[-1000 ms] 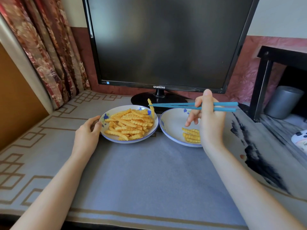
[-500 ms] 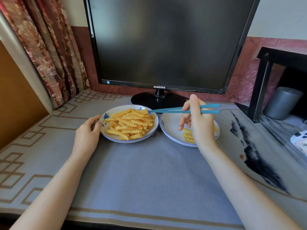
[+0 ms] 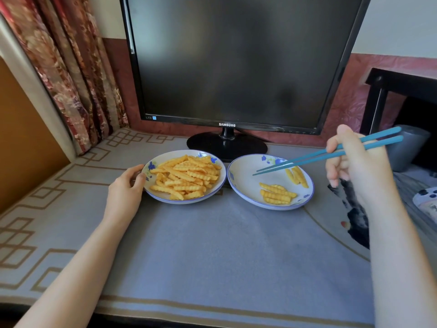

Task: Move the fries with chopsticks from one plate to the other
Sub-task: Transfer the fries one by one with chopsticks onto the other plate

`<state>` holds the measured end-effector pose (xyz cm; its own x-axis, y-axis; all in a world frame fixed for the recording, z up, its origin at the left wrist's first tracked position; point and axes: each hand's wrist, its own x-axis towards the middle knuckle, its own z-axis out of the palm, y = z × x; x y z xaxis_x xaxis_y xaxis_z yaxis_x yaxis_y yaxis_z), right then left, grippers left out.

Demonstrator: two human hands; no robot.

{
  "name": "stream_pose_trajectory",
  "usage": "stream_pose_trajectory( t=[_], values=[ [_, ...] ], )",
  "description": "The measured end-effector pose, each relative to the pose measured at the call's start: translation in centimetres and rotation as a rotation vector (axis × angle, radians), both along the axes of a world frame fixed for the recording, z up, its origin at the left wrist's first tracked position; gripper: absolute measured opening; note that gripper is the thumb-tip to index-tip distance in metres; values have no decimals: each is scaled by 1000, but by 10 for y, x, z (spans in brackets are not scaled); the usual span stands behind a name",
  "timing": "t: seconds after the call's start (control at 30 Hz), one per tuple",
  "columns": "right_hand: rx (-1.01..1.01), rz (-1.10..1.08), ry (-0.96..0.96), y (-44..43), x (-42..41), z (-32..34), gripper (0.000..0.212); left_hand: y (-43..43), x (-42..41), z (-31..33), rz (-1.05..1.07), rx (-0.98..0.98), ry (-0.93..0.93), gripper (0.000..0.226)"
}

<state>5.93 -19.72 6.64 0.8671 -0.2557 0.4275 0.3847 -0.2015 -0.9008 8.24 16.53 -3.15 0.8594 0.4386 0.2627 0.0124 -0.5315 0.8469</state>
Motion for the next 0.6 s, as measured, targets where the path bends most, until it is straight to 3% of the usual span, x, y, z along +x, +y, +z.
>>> stream_pose_trajectory(
  t=[0.6],
  values=[
    [-38, -75, 83, -14, -2, 1, 41, -2, 0, 1, 8, 3, 7, 34]
  ],
)
